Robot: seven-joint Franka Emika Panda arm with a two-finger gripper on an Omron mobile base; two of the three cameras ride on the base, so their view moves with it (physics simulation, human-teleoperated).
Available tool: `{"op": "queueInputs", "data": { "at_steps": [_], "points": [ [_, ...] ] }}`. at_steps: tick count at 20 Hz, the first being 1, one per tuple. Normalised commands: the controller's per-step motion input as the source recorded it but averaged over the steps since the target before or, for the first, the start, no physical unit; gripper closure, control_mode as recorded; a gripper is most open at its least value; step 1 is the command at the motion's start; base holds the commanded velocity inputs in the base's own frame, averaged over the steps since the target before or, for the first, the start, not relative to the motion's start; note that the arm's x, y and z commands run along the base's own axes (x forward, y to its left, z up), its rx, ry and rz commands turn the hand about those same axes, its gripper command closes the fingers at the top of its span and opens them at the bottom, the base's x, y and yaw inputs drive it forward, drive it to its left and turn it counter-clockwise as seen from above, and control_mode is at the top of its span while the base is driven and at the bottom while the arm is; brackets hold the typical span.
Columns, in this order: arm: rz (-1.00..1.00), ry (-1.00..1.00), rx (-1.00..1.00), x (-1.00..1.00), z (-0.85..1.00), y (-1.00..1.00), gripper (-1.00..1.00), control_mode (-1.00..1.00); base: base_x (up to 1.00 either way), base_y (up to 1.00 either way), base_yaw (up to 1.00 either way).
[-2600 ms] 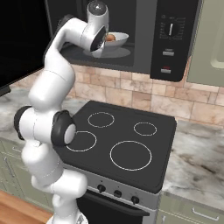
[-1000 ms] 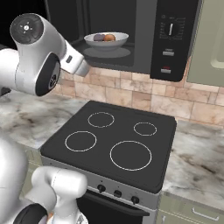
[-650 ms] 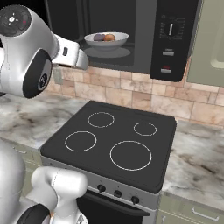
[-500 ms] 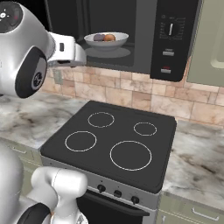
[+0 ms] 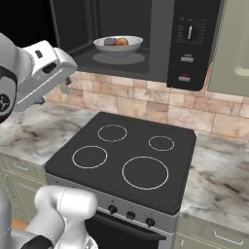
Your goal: Place the bowl containing the onion and eggplant in the microwave. Close the microwave door and press the start button to microwave the meal.
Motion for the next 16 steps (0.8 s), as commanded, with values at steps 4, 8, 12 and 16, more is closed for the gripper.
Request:
{"op": "queueInputs", "data": {
  "at_steps": [4, 8, 12, 16],
  "points": [
    [0.12, -0.08, -0.45, -0.16, -0.25, 0.55, -1.00, -1.00, 0.00, 0.00, 0.00],
    [0.09, -0.07, -0.26, -0.31, 0.13, 0.48, -1.00, -1.00, 0.00, 0.00, 0.00],
    [0.07, -0.10, -0.09, -0.47, 0.22, 0.33, -1.00, -1.00, 0.00, 0.00, 0.00],
    [0.04, -0.08, -0.01, -0.40, 0.15, 0.40, -1.00, -1.00, 0.00, 0.00, 0.00]
  ]
}}
